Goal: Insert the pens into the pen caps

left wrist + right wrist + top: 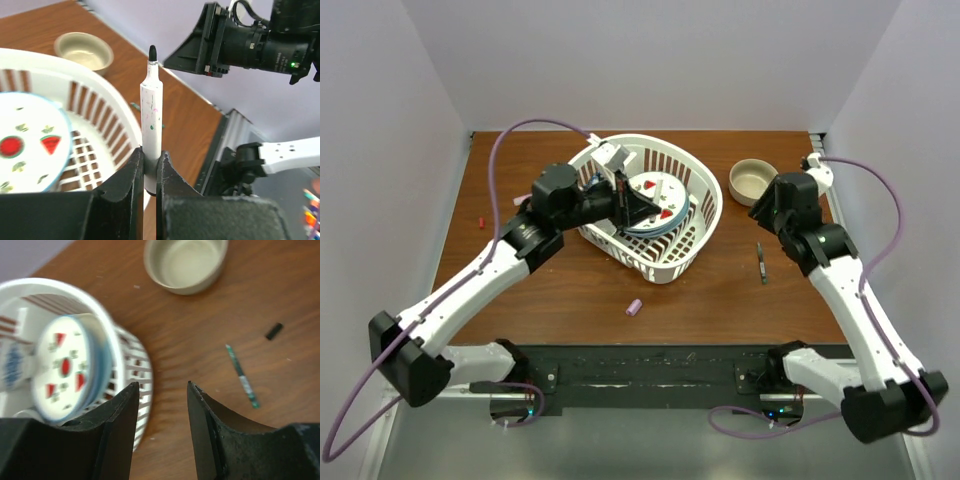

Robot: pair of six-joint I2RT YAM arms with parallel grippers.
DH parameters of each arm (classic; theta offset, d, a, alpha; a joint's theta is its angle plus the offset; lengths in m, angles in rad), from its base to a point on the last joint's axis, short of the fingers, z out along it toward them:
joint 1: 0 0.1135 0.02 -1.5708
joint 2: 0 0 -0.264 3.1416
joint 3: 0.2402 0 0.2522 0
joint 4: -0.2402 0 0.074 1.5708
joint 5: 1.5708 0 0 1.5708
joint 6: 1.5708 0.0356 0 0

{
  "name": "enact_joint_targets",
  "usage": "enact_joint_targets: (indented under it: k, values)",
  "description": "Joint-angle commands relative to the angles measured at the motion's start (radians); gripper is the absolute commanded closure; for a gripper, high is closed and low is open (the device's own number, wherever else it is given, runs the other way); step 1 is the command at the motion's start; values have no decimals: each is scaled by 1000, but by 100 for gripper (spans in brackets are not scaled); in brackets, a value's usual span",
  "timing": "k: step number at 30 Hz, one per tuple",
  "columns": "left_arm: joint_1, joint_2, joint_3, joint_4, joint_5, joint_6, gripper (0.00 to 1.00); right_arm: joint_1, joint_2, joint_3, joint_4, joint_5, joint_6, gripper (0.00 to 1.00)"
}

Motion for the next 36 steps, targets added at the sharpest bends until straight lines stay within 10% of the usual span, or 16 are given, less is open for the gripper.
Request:
enact_joint_targets:
  k: [1, 11, 36]
  values:
    - [36, -90, -45, -125, -114, 161, 100, -81, 90, -19, -73, 169, 37, 53]
    - [54, -235, -189, -51, -191, 189, 100, -469, 410, -109, 63, -125, 66, 61]
    - [74, -241, -203, -39, -139, 182, 100, -523, 741, 27, 123, -173, 77, 66]
